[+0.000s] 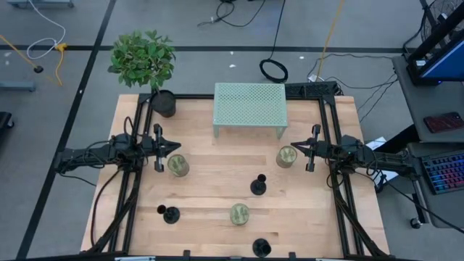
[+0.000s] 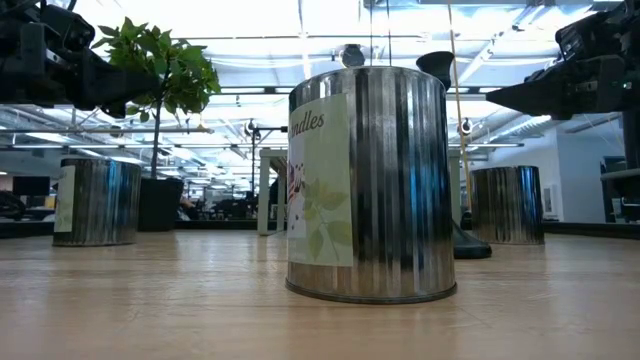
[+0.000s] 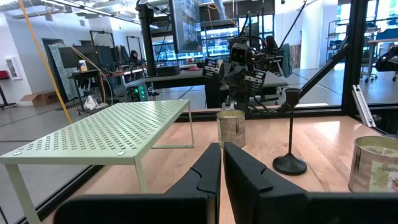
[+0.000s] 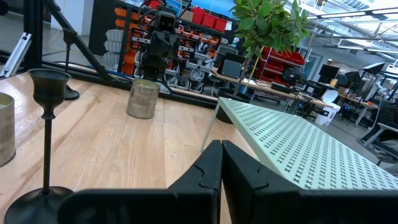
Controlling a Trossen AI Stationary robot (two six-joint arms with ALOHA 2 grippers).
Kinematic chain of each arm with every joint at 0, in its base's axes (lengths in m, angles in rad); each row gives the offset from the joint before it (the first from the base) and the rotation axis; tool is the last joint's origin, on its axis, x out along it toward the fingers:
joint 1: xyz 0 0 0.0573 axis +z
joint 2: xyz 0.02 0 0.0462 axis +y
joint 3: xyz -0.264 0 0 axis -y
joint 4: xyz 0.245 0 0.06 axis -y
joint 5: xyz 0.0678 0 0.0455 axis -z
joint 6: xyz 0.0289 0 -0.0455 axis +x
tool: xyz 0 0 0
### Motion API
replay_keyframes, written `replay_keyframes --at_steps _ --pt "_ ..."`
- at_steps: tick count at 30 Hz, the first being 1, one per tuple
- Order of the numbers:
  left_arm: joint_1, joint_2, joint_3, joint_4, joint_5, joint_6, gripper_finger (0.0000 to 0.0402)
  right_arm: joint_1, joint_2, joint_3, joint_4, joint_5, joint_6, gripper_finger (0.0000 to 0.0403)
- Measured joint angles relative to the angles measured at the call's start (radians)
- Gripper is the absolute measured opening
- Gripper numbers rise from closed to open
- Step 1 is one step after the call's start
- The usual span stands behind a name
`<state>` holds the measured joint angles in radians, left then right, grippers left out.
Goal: Pick & Place candle stick holders
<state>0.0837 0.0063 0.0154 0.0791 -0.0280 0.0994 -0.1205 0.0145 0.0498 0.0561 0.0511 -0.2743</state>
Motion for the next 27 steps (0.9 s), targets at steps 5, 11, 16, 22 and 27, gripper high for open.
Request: replay_keyframes --at_steps 5,11,16,22,27 --pt "0.000 0.000 0.000 0.000 0.000 0.000 0.0026 0.000 0.000 0.000 0.000 0.000 0.000 0.0000" --pt "0.000 0.000 0.000 0.000 0.000 0.000 0.0026 -0.002 0.000 0.000 0.007 0.004 -0.090 0.0000" --pt "0.000 0.000 0.000 0.000 0.000 0.000 0.0026 -0.003 0.000 0.000 0.022 0.001 -0.258 0.0000" --pt "0.000 0.000 0.000 0.000 0.006 -0.035 0.0026 0.001 0.000 0.000 0.052 -0.056 0.147 0.0000" --pt "0.000 0.000 0.000 0.042 0.002 -0.031 0.0026 0.000 0.001 0.000 0.143 0.032 0.212 0.0000"
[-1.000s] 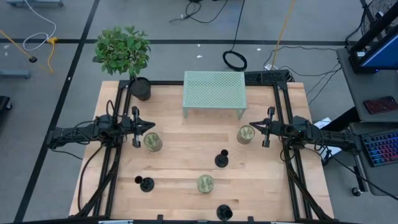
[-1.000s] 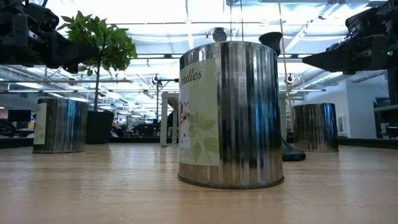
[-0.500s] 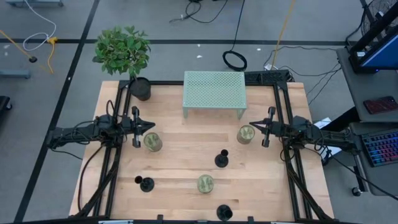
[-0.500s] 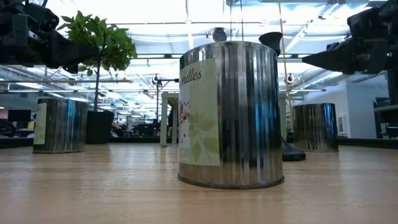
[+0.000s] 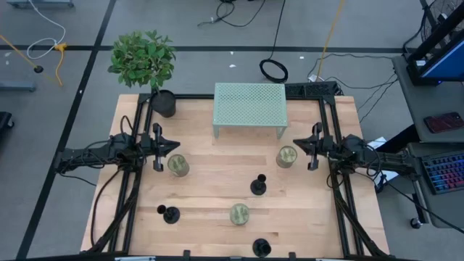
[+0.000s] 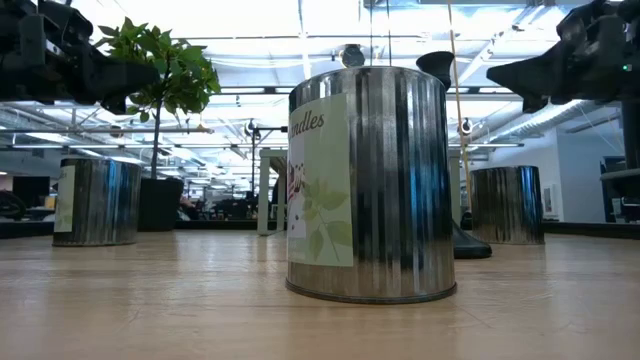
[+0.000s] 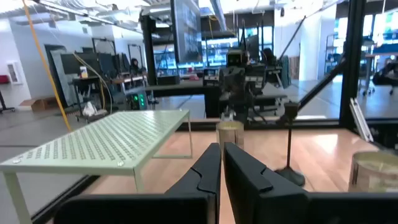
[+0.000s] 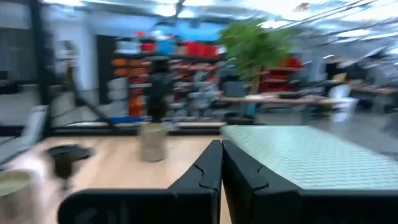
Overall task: Pick & Place candle stick holders
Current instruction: Put the top left silver scented candle on the shelf
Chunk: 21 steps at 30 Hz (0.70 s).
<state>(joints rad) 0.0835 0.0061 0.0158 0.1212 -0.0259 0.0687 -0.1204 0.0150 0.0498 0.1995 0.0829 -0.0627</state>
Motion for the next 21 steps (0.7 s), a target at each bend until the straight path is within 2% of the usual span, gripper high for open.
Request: replay_keyframes --at_steps 3,7,10,14,21 --pt "0.000 0.000 0.000 0.009 0.008 -0.051 0.0026 0.000 -0.001 0.000 0.067 0.078 0.000 0.0000" --pt "0.000 0.000 0.000 0.009 0.009 -0.075 0.0026 0.000 -0.001 0.000 0.139 0.066 -0.019 0.0000" --pt "0.000 0.000 0.000 0.010 0.009 -0.075 0.0029 -0.001 0.000 0.000 0.157 0.020 -0.023 0.0008" --pt "0.000 0.001 0.007 0.012 0.009 -0.078 0.0061 0.000 0.040 0.000 0.166 -0.063 -0.016 0.0047" --pt "0.000 0.026 0.026 0.043 0.009 -0.076 0.0156 0.000 0.172 0.000 0.301 -0.088 0.082 0.0145"
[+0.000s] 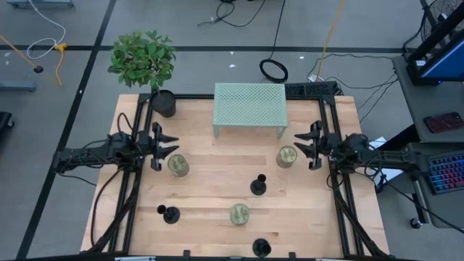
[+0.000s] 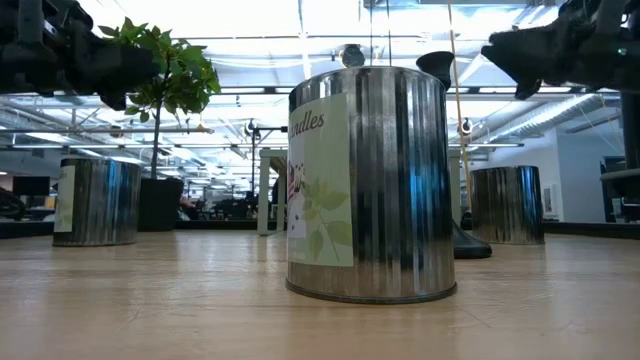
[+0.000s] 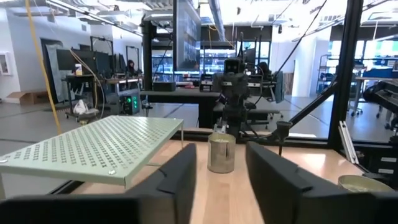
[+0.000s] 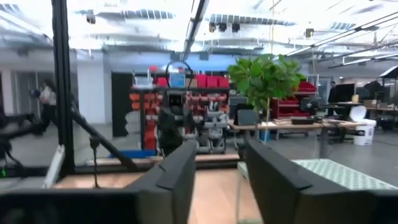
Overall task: Pick & Place candle stick holders
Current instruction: Put the top left silver scented candle on the shelf
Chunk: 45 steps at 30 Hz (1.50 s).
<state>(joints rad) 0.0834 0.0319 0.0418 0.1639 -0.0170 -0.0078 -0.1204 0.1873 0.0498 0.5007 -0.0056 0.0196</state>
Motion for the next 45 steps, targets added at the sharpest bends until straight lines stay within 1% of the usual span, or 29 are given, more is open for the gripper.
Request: replay_keyframes --at_steps 3,6,9,12,14,17,23,26,29,31,35,36,40,45 --pt "0.000 0.039 0.000 0.076 0.000 -0.002 0.0184 0.000 0.075 0.000 0.101 -0.008 0.020 0.0178" --pt "0.000 0.092 0.001 0.156 0.013 -0.002 0.0199 0.000 0.161 0.000 0.213 -0.074 0.022 0.0198" --pt "0.000 0.153 0.001 0.233 0.041 -0.019 0.0201 0.000 0.255 0.000 0.321 -0.134 0.022 0.0208" --pt "0.000 0.218 0.002 0.306 0.043 -0.050 0.0202 0.000 0.342 0.005 0.390 -0.129 0.022 0.0210" --pt "-0.003 0.261 0.022 0.299 0.043 -0.052 0.0202 0.000 0.390 0.023 0.391 -0.129 0.022 0.0210" --pt "-0.022 0.327 0.101 0.228 0.043 -0.050 0.0202 0.000 0.462 0.052 0.378 -0.130 0.021 0.0210" --pt "-0.070 0.470 0.330 -0.025 0.036 0.009 0.0202 0.000 0.547 0.088 0.413 -0.128 -0.013 0.0210" --pt "-0.093 0.532 0.434 -0.145 -0.003 -0.002 0.0202 0.000 0.563 0.089 0.413 -0.128 0.001 0.0210" --pt "-0.119 0.586 0.504 -0.246 -0.049 0.005 0.0202 0.000 0.570 0.090 0.383 -0.129 0.002 0.0210" --pt "-0.135 0.616 0.534 -0.307 -0.107 0.005 0.0202 0.000 0.571 0.090 0.376 -0.129 0.002 0.0210" --pt "-0.169 0.665 0.564 -0.439 -0.273 -0.050 0.0202 0.000 0.571 0.090 0.376 -0.129 0.002 0.0210" --pt "-0.180 0.676 0.566 -0.479 -0.292 -0.060 0.0202 0.000 0.571 0.090 0.375 -0.129 -0.006 0.0210" --pt "-0.224 0.722 0.566 -0.607 -0.324 -0.118 0.0202 0.000 0.571 0.090 0.358 -0.127 -0.040 0.0210" --pt "-0.275 0.763 0.566 -0.755 -0.305 -0.301 0.0202 0.000 0.570 0.091 0.344 -0.127 -0.035 0.0210"
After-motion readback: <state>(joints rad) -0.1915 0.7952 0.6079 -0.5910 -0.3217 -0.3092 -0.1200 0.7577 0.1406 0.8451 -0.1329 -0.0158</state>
